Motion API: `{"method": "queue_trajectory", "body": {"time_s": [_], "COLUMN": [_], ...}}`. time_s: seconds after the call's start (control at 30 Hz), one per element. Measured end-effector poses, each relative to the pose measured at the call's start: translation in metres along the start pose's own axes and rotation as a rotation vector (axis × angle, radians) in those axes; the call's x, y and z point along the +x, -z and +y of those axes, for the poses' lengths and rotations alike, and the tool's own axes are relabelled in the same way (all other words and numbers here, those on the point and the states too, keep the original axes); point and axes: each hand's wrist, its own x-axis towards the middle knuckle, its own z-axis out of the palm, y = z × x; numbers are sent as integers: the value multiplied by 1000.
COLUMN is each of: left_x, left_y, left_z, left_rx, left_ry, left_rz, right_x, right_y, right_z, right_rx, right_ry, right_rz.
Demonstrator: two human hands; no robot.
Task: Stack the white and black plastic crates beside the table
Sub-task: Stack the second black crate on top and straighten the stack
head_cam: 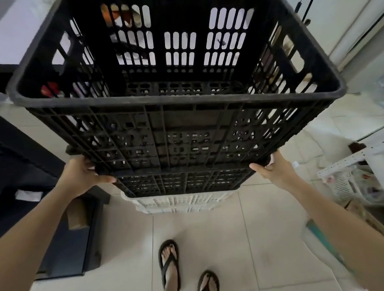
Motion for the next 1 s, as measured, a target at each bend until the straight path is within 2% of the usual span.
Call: {"method": "queue_trajectory", "body": {"time_s": [0.2, 0.3, 0.37, 0.47, 0.6, 0.67, 0.7, 0.77, 0.83, 0.9, 1.0], "left_x": [1, 5, 6, 1, 4, 15, 22, 37, 51, 62, 72], "left_y": [-2, -12, -30, -71, -132, -151, -160, -176, -190, -201, -213], "left_z": [-7, -34, -58, -97, -160, -177, -183, -186, -187, -186, -186], "left_rx": [-150, -222, -315, -519, -352, -198, -138, -105, -83, -126, -196], "left_ry": [-23, -66, -90, 47, 230, 196, 163, 83, -1, -51, -93], "left_rz": [-11, -29, 21, 150, -22, -65, -63, -30, 31, 114, 260], "right_x": [0, 0, 2, 4, 0, -4, -3, 8, 27, 46, 72], "right_y": [-6, -11, -16, -24, -49, -73, -89, -120, -151, -179, -215], "right_z": [2, 7, 12, 22, 43, 62, 75, 107, 138, 155, 169], "right_rx": [-67, -32, -12, 29, 195, 263, 291, 287, 229, 261, 273], "right_ry": [5, -3, 13, 62, 126, 35, -45, -100, -69, -3, 210], "right_rz": [49, 45, 72, 111, 160, 226, 207, 93, 25, 46, 118]}}
